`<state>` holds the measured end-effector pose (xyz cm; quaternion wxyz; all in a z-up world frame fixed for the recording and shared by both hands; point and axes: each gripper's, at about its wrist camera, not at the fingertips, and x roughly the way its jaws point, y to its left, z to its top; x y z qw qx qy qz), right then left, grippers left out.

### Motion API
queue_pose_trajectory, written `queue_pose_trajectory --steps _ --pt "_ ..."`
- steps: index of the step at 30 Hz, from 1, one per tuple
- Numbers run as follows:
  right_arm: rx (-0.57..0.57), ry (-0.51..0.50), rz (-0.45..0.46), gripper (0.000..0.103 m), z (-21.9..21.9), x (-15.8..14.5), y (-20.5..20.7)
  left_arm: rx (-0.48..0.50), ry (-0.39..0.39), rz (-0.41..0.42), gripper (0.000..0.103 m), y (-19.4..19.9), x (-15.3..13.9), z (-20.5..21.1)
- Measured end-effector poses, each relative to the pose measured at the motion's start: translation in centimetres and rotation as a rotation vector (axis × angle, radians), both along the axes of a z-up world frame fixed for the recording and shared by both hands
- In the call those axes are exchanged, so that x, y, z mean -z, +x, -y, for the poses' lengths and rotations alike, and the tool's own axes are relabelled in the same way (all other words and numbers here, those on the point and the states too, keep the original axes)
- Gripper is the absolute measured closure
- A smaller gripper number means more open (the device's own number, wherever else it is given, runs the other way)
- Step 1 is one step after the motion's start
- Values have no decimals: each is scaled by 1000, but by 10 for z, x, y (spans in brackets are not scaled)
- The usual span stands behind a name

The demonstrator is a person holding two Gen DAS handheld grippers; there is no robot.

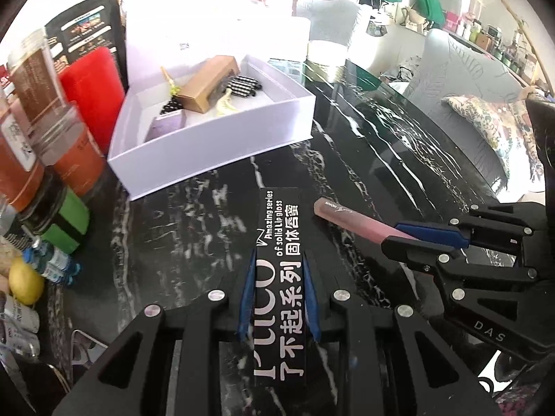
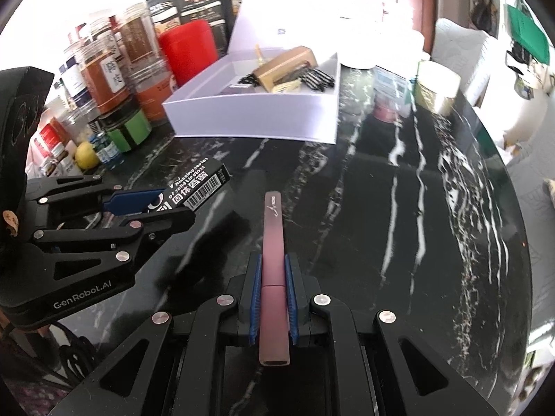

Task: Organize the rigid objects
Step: 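Lift the black box and pink tube and carry them toward the gift box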

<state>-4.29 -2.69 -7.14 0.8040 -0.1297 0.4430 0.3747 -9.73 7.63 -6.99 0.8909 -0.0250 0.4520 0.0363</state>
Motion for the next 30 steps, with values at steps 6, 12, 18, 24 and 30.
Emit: queue_pose_trajectory --steps 6,12,18,24,30 --pt "-39 15 21 90 -13 -7 -7 -28 7 5 78 -10 -4 -10" --pt "-49 -12 6 90 -20 3 -12 -39 1 4 78 -16 -2 -15" --pt "-42 -32 -20 90 -21 18 -13 -30 -4 -10 78 -15 4 -14" --pt "-45 -46 -38 89 -23 26 -11 -26 -14 -17 78 -11 7 -15" --pt "-37 -37 -36 89 -30 26 -3 -32 -18 -20 78 -11 9 -19"
